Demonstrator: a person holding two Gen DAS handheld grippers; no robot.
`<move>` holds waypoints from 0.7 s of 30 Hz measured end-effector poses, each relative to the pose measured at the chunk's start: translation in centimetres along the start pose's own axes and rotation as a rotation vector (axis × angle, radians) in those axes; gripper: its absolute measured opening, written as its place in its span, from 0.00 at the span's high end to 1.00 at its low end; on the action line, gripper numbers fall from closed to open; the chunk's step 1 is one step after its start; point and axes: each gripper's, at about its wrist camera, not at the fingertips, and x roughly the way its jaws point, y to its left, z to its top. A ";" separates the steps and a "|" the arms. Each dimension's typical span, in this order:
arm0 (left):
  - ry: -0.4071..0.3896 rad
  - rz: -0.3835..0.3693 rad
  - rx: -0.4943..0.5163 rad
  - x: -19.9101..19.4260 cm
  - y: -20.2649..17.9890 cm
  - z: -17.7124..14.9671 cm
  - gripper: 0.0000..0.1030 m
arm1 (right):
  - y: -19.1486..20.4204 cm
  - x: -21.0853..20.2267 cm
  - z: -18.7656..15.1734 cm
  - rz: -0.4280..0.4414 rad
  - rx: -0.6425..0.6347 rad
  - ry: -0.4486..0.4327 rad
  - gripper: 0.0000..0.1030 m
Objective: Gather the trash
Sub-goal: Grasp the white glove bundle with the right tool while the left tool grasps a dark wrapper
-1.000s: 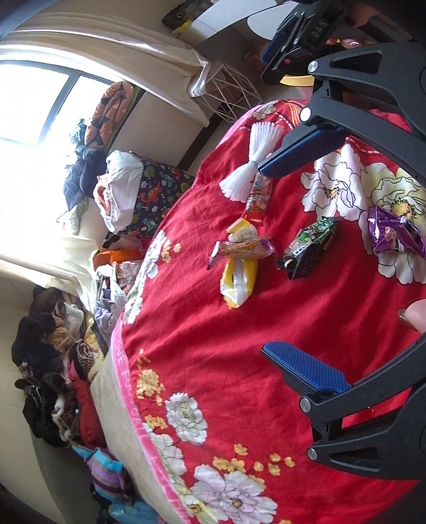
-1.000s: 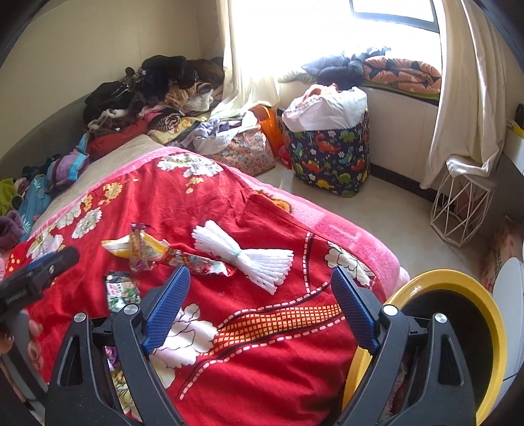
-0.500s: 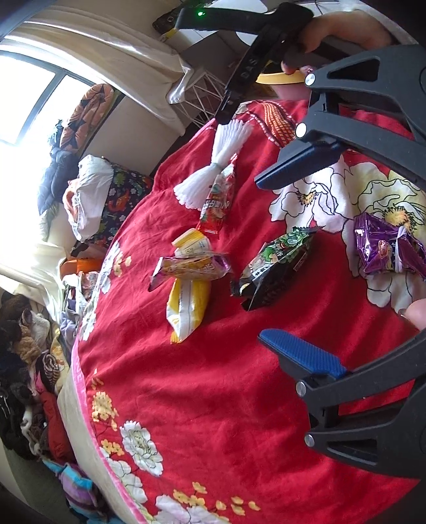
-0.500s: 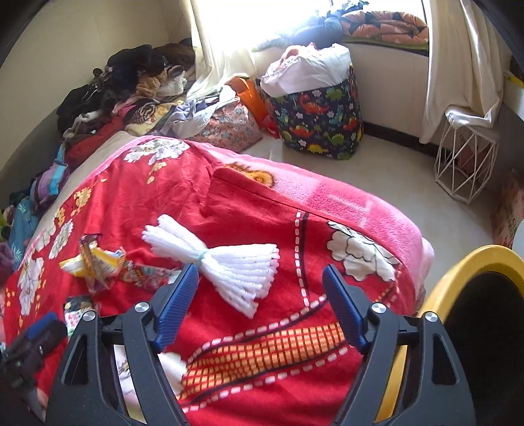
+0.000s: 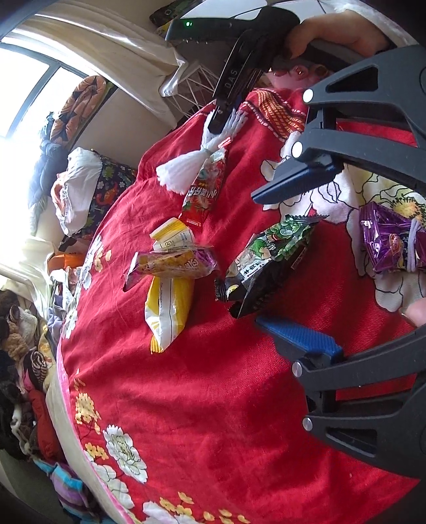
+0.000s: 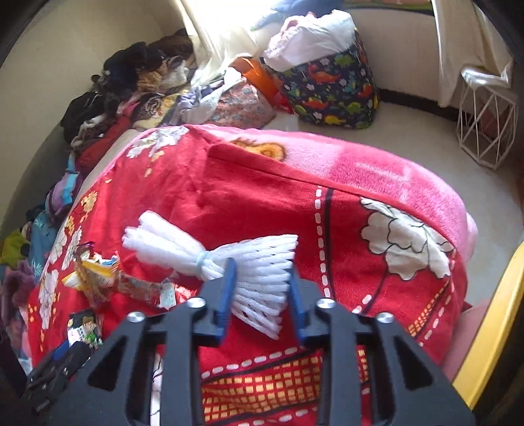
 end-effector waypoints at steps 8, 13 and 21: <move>0.014 -0.020 0.022 -0.2 -0.6 -0.1 0.82 | -0.1 -4.4 -1.7 -0.037 -0.027 -0.117 0.85; -0.008 -0.043 0.052 -1.4 -1.7 0.1 0.87 | -0.8 -7.9 -2.9 -0.066 -0.019 -0.200 0.86; -0.075 -0.075 0.084 -4.3 -3.3 1.1 0.88 | -1.9 -12.6 -3.7 -0.078 0.000 -0.297 0.86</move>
